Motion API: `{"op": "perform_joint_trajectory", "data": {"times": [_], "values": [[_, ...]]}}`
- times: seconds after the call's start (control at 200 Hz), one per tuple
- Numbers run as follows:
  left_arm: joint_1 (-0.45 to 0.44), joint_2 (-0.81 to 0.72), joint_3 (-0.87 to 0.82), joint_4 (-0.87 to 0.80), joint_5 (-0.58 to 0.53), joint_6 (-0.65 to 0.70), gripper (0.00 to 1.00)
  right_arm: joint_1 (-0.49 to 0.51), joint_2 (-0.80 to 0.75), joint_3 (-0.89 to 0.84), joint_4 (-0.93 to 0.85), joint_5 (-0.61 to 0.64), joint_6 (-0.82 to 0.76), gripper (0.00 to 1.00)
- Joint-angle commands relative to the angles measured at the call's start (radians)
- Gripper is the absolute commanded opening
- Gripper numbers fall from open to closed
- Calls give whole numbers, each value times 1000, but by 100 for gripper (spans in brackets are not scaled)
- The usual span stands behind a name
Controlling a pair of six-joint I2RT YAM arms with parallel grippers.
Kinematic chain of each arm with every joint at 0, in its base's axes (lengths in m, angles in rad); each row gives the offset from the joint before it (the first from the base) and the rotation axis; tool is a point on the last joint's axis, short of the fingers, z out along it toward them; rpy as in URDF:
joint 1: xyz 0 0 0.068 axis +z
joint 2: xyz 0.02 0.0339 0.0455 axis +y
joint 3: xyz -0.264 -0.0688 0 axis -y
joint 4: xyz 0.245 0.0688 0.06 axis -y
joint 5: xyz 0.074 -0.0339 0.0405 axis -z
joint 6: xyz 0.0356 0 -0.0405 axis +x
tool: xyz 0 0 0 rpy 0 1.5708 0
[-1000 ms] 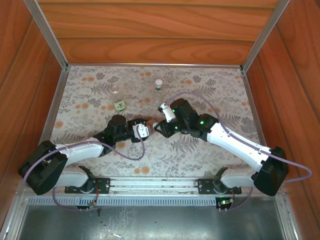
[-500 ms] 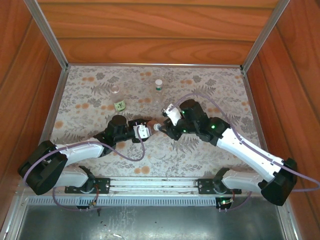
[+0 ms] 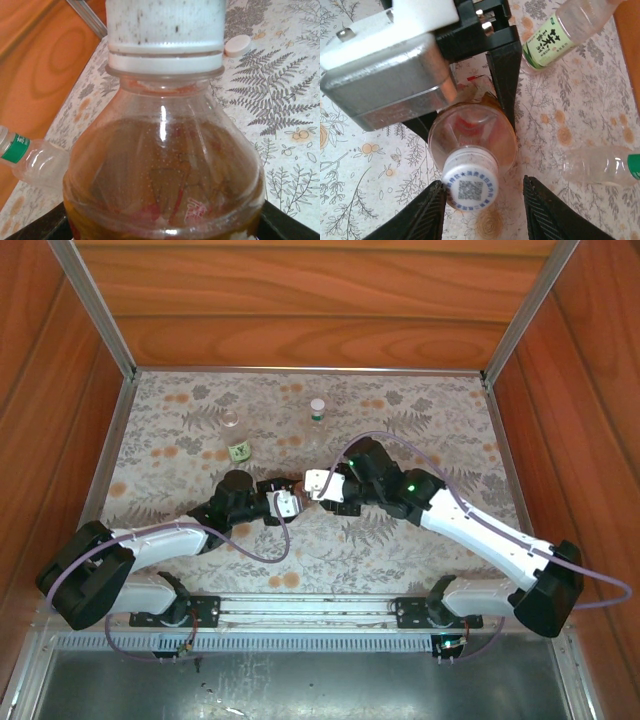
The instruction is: Screw on the bottle caps
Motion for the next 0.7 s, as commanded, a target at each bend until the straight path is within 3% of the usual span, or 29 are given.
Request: {"op": "perform_joint_trajectory", "data": {"times": [0.0,0.105,0.21,0.385,0.465,0.585,0.695], "values": [[-3,-15,-12,2,6,14,61,11,29,14,26,-31,-53,46],[-4,-21,-16,2,3,15,61,10,42,4,26,-47,-52,47],[-3,-23,-15,3,1,16,61,11,42,2,29,-38,-37,41],[-3,-23,-14,1,2,15,61,11,41,20,39,-21,99,11],[-4,-23,-12,2,1,15,61,10,29,14,85,28,326,0],[-3,-22,-11,2,0,16,61,9,20,14,123,87,802,0],[-3,-11,-5,2,-4,17,61,9,24,14,145,34,1222,0]]}}
